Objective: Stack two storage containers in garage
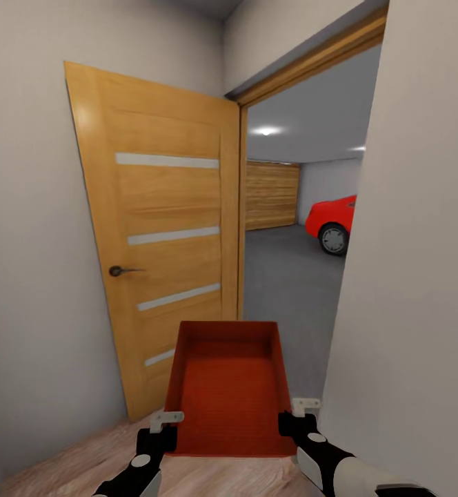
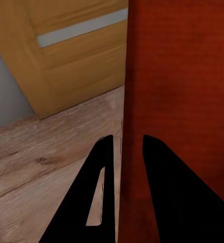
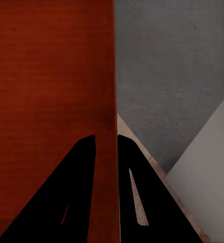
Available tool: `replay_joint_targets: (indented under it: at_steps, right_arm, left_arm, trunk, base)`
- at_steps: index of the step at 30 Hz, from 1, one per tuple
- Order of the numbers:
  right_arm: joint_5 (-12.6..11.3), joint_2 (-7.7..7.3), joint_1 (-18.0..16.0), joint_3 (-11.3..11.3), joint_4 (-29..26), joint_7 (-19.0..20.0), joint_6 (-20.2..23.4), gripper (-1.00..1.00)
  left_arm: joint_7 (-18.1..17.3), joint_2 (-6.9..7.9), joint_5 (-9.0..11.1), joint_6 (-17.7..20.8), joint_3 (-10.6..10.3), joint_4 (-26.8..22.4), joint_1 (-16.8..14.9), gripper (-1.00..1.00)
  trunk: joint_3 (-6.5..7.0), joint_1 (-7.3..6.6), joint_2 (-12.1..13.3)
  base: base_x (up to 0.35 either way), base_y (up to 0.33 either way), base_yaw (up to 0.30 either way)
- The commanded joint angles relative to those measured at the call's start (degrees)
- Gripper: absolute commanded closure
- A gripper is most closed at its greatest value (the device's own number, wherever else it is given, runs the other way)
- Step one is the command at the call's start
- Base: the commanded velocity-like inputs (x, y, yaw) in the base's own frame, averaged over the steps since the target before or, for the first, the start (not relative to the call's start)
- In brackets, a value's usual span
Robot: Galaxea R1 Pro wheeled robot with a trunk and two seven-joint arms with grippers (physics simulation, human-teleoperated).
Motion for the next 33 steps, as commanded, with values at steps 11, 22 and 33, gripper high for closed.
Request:
replay_joint_targets:
  at_steps: [11, 22, 33]
  right_arm:
    - [-1.2, 0.00, 0.0, -1.4, 0.2, -0.8, -0.3, 1.00]
    - [-1.3, 0.00, 0.0, -1.4, 0.2, -0.8, -0.3, 1.00]
    - [-1.3, 0.00, 0.0, -1.4, 0.2, -0.8, -0.3, 1.00]
  left_arm:
    - [1.0, 0.02, -0.3, -3.4, 0.9, -0.1, -0.1, 1.00]
    - [0.7, 0.02, -0.1, -3.2, 1.0, 0.0, -0.1, 1.00]
    - [0.7, 0.02, -0.1, -3.1, 1.0, 0.0, -0.1, 1.00]
  trunk:
    - [-0.09, 0.05, -0.1]
    - [-0.09, 0.05, -0.1]
    - [-0.09, 0.05, -0.1]
  base:
    - [0.313, 0.082, -0.156]
    - [0.281, 0.214, -0.042]
    - [0.281, 0.216, -0.233]
